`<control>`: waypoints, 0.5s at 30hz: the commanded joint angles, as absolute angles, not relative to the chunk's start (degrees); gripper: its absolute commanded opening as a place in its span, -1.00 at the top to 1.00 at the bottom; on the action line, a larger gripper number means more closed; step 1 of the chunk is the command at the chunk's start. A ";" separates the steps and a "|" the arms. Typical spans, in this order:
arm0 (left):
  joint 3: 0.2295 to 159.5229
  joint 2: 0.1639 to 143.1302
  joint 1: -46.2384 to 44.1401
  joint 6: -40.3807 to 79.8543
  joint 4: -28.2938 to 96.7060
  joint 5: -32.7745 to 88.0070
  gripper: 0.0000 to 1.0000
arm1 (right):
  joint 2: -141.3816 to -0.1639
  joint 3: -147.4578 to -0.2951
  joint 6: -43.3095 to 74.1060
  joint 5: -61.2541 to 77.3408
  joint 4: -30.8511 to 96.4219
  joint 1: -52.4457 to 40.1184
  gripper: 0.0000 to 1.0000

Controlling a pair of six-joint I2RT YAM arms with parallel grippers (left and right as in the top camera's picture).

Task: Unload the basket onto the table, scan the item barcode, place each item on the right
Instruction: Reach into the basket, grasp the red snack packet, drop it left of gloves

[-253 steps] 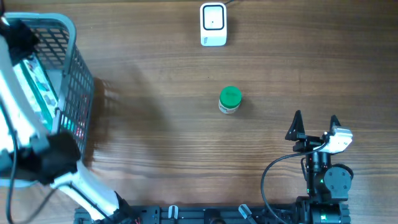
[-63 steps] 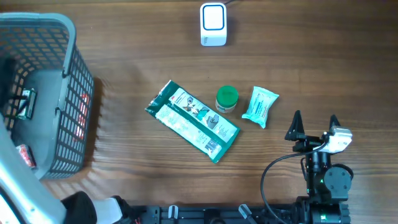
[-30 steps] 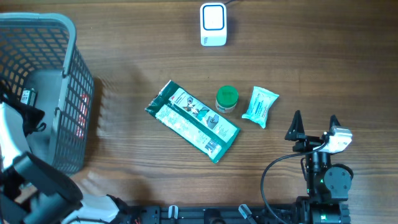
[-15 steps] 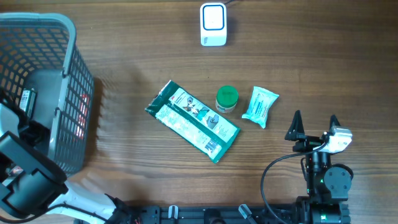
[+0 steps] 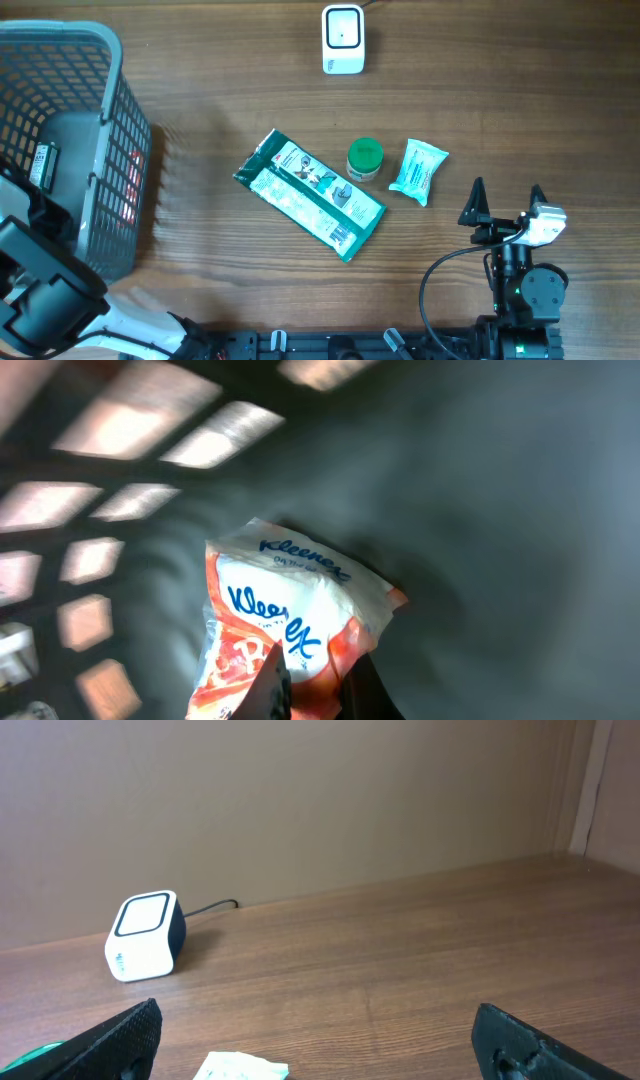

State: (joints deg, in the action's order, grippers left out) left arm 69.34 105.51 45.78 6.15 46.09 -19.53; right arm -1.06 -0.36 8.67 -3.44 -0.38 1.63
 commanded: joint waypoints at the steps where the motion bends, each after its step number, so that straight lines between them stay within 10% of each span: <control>1: 75.94 100.92 41.87 6.44 48.73 -4.86 0.92 | -0.80 -0.30 7.66 -2.94 -0.60 1.74 -0.99; 15: 93.97 70.48 15.46 16.73 50.96 12.67 0.92 | -0.80 -0.30 7.66 -2.94 -0.60 1.74 -0.99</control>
State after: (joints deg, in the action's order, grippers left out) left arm 93.60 72.60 24.82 15.79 49.28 4.38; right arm -1.06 -0.36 8.64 -3.44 -0.40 1.63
